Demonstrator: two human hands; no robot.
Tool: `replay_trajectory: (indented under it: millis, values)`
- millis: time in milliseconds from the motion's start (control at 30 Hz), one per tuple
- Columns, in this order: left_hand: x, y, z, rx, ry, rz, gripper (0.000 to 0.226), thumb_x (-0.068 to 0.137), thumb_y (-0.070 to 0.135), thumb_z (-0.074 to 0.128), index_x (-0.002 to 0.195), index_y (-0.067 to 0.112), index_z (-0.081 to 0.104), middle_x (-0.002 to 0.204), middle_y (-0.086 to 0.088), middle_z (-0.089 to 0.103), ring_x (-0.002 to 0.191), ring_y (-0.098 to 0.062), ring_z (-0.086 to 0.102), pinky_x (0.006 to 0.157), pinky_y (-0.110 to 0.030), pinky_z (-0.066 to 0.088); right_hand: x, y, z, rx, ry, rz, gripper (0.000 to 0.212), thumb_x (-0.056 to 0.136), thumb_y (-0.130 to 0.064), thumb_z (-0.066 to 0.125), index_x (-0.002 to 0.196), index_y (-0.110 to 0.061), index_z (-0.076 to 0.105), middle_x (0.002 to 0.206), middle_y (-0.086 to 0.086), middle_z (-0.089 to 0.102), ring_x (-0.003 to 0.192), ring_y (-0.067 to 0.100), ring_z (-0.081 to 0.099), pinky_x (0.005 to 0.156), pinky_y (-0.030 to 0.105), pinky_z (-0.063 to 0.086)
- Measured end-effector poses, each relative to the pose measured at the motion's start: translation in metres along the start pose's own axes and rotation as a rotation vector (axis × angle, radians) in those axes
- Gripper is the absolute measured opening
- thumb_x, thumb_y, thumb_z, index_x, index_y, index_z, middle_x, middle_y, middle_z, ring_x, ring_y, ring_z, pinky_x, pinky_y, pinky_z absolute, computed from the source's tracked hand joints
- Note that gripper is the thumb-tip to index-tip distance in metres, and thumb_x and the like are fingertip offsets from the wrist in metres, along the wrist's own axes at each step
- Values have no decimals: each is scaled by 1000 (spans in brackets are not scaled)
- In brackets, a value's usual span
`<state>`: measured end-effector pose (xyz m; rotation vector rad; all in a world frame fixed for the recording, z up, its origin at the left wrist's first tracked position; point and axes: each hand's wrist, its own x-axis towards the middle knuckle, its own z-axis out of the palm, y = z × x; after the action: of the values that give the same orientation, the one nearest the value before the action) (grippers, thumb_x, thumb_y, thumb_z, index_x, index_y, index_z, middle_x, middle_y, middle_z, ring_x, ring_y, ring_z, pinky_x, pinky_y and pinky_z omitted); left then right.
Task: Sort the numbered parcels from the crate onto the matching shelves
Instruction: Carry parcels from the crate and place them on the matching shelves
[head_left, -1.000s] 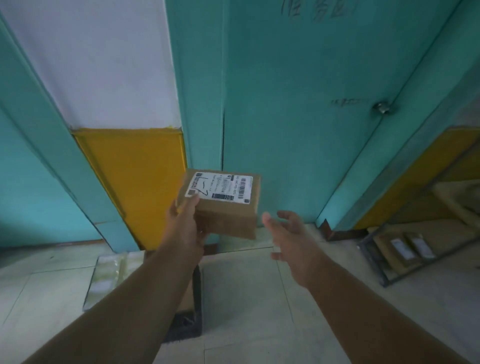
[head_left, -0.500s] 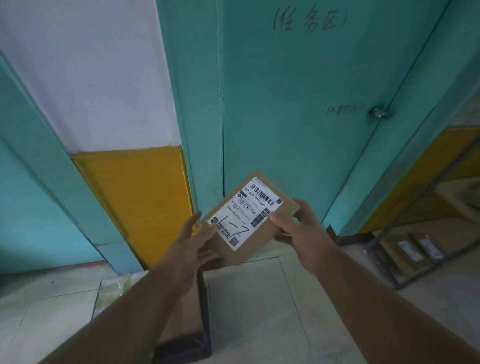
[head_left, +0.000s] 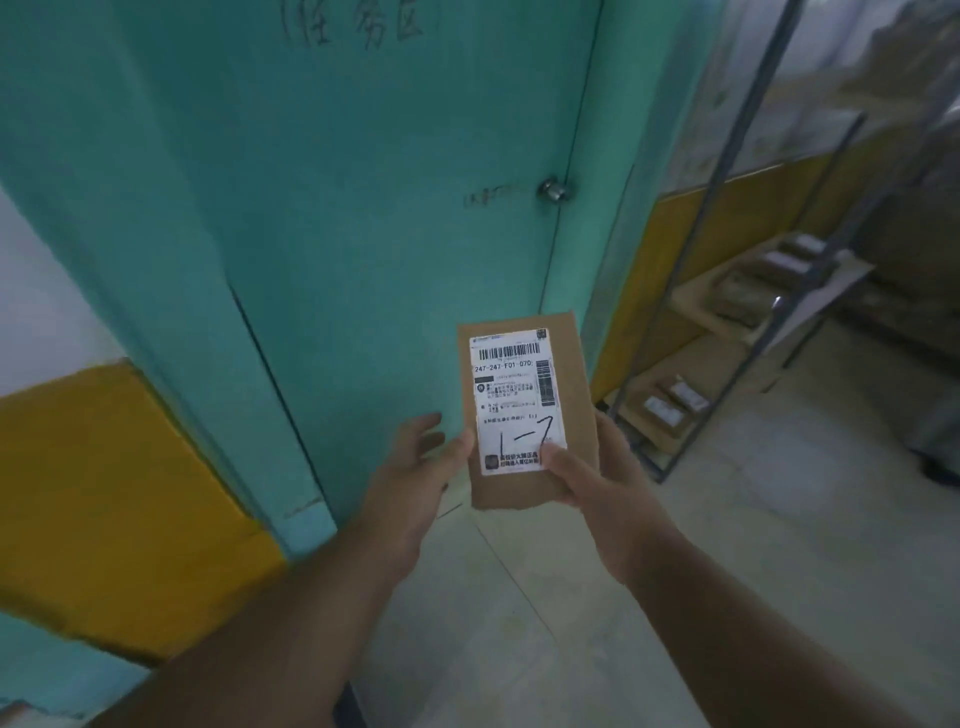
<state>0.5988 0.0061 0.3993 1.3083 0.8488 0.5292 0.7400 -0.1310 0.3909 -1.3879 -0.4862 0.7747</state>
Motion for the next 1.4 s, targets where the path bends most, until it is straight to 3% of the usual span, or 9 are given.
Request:
replay_trajectory:
  millis: [67, 267, 367, 433, 567, 733, 900, 1133, 1400]
  values:
    - [18, 9, 40, 81, -56, 89, 66, 75, 55, 77, 131, 36, 48, 133, 6, 54, 116, -10, 55, 102, -39, 46, 0, -6, -43, -36, 31, -35, 70, 78, -32, 84, 140, -35, 50, 128, 2, 68, 111, 27, 70, 90, 51, 57]
    - [47, 25, 194, 174, -144, 239, 53, 88, 33, 70, 134, 27, 46, 131, 12, 55, 114, -9, 57, 93, -30, 51, 7, -36, -182, -98, 126, -128, 75, 75, -37, 86, 140, -39, 49, 128, 0, 68, 113, 26, 68, 88, 46, 59]
    - [52, 33, 274, 180, -213, 237, 40, 90, 20, 70, 122, 31, 47, 114, 19, 61, 90, 12, 63, 66, -9, 50, 17, -61, -255, -89, 180, -135, 72, 76, -32, 85, 140, -32, 51, 124, 1, 70, 109, 24, 71, 84, 42, 60]
    - [61, 34, 322, 190, -271, 240, 38, 89, 17, 70, 112, 37, 47, 103, 29, 58, 83, 23, 58, 64, -7, 49, 27, -70, -300, -101, 221, -132, 77, 72, -37, 87, 140, -31, 50, 125, 3, 68, 108, 25, 71, 83, 42, 60]
    - [97, 31, 408, 276, -329, 286, 37, 88, 32, 71, 112, 47, 48, 105, 34, 60, 96, 11, 60, 85, -25, 51, 58, -78, -387, -91, 303, -142, 70, 78, -29, 82, 140, -28, 49, 126, 3, 68, 110, 24, 70, 82, 34, 59]
    - [162, 25, 526, 265, -427, 255, 33, 90, 32, 68, 108, 50, 48, 112, 23, 62, 94, 0, 66, 59, -18, 55, 108, -86, -488, -85, 408, -139, 71, 80, -29, 82, 142, -30, 48, 127, 0, 68, 110, 22, 70, 83, 33, 59]
    - [215, 35, 659, 315, -563, 270, 49, 89, 42, 68, 132, 39, 44, 125, 15, 60, 108, -6, 60, 88, -42, 57, 142, -120, -595, -103, 544, -135, 73, 80, -29, 83, 144, -34, 46, 127, -2, 68, 109, 20, 70, 83, 33, 59]
    - [260, 39, 841, 383, -715, 365, 55, 89, 35, 68, 136, 34, 41, 120, 26, 52, 107, 3, 55, 86, -24, 47, 177, -147, -752, -91, 709, -146, 68, 83, -20, 80, 143, -28, 48, 125, -2, 70, 108, 18, 71, 80, 28, 58]
    - [328, 37, 1017, 407, -566, 325, 52, 89, 35, 68, 132, 37, 39, 120, 26, 51, 109, 1, 54, 92, -30, 48, 282, -178, -946, -95, 536, -131, 69, 82, -23, 77, 144, -32, 47, 127, -1, 69, 110, 20, 70, 88, 37, 57]
